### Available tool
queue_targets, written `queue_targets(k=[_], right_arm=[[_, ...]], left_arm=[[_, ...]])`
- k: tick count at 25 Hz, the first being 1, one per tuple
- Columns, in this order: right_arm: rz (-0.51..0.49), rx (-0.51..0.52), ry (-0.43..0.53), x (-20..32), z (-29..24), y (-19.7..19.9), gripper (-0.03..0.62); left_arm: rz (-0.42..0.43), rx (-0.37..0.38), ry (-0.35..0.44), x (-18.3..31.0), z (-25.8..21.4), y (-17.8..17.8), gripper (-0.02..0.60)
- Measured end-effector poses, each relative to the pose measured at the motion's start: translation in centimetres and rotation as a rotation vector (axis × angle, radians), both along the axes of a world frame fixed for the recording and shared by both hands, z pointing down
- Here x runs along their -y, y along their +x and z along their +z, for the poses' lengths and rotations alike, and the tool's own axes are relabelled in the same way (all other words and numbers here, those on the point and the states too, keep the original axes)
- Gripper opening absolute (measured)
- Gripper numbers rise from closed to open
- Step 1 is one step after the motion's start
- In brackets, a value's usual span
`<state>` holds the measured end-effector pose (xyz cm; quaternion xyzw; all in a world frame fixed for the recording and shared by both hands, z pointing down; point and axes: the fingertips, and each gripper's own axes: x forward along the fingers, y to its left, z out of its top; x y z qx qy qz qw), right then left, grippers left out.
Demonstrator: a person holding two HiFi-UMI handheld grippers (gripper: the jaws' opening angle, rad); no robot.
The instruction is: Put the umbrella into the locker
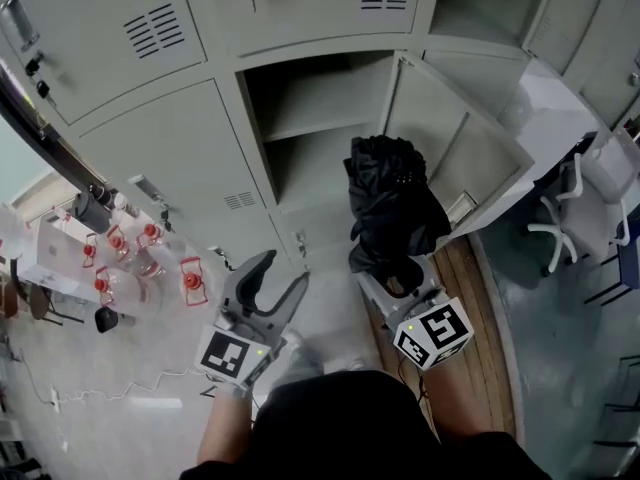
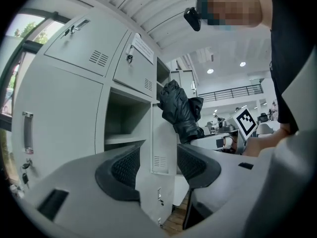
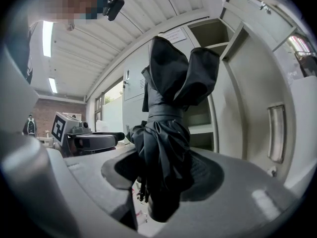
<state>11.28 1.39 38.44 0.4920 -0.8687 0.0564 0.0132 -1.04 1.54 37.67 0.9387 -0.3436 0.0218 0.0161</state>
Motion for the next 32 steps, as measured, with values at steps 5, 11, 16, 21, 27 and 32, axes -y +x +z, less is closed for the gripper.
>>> queue_targets(k=[5,11,16,21,27,32], right_arm=[[0.039,-0.005,-0.017,4.0,0.4,-2.7,0.218],[0.091,-0.008,-0.031,7.7,1.0,-5.7,0.218],[0.148,-0.021,-0.045,9.5,1.6,-6.7,0.218],[0.176,-0.021,-0.064,10.5,1.9,-6.9,0.218],[0.164,-0.031,-0.073,11.8,2.1,-6.5,0.218],[0.107,-0.030,-0.088,13.3,2.2,-6.1,0.218]], left_arm=[[0.052,-0.009,-0.023,4.0,0.1,-2.1,0.232],[0.113,-0.018,-0.038,7.9,0.5,-5.1,0.232],[0.170,-0.016,-0.052,9.9,1.2,-6.6,0.229],[0.202,-0.026,-0.064,11.0,1.5,-6.8,0.229],[0.203,-0.021,-0.060,11.6,1.2,-6.1,0.229],[0.157,-0.016,-0.055,12.1,0.9,-5.4,0.229]])
